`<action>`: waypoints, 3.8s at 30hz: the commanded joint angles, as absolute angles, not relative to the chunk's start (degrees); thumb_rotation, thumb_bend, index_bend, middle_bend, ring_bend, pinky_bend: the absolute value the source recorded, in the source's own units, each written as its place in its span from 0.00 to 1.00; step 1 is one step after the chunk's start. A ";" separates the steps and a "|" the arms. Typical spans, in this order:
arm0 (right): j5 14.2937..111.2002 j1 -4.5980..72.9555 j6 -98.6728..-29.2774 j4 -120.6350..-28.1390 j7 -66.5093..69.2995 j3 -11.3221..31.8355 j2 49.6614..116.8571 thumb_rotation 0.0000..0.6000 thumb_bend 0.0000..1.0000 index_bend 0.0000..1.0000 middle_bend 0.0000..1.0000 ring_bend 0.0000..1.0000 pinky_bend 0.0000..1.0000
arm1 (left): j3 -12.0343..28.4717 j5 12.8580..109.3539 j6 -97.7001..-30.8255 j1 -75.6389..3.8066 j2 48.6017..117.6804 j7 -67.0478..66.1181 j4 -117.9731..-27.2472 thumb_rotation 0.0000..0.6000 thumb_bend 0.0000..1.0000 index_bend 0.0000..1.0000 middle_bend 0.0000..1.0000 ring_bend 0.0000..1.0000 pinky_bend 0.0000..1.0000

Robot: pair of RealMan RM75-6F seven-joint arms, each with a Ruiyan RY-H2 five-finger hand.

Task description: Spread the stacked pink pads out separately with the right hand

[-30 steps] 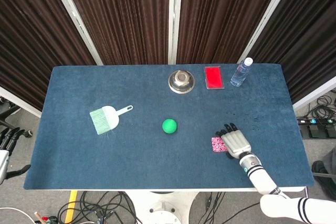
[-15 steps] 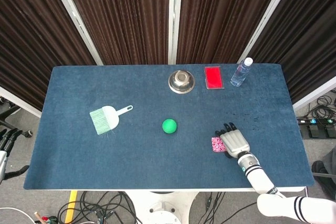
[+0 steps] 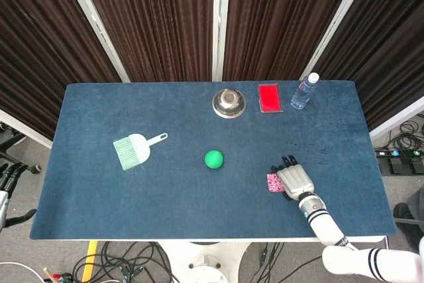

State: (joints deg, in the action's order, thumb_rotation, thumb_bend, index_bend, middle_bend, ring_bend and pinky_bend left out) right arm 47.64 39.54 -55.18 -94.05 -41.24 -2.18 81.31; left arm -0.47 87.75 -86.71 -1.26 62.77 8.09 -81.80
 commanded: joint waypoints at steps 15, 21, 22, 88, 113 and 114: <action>46.76 39.83 -55.94 -93.34 -42.48 -2.70 82.23 1.00 0.22 0.23 0.30 0.00 0.00 | -0.69 87.59 -86.11 -1.17 63.66 8.04 -80.83 1.00 0.00 0.11 0.07 0.01 0.20; 46.41 39.97 -56.27 -93.13 -42.95 -2.74 82.68 1.00 0.24 0.25 0.30 0.00 0.00 | -0.68 87.41 -85.99 -1.09 63.74 8.28 -80.65 1.00 0.00 0.11 0.07 0.01 0.20; 46.48 39.92 -56.42 -93.16 -42.88 -2.71 82.72 1.00 0.24 0.25 0.31 0.00 0.00 | -0.69 87.37 -85.97 -1.06 63.74 8.36 -80.62 1.00 0.00 0.11 0.07 0.01 0.20; 49.71 45.57 -47.62 -66.90 -33.79 5.62 94.04 1.00 0.19 0.14 0.21 0.00 0.00 | -0.71 86.54 -85.92 -0.17 62.86 9.56 -79.79 1.00 0.00 0.11 0.07 0.01 0.20; 53.46 38.94 -55.33 -95.79 -34.14 0.77 76.03 1.00 0.11 0.09 0.25 0.00 0.00 | -0.85 87.21 -85.92 -0.24 62.91 9.57 -80.02 1.00 0.00 0.12 0.07 0.01 0.20; 53.50 38.53 -55.47 -96.21 -34.05 0.27 75.88 1.00 0.11 0.09 0.25 0.00 0.00 | -0.87 87.22 -85.86 -0.25 62.91 9.57 -80.02 1.00 0.00 0.12 0.07 0.01 0.20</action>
State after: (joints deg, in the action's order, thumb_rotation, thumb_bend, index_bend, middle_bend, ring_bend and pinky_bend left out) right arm 53.36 39.69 -55.00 -94.81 -34.09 1.57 76.88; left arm -0.87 87.21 -85.87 -0.25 62.91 9.57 -80.02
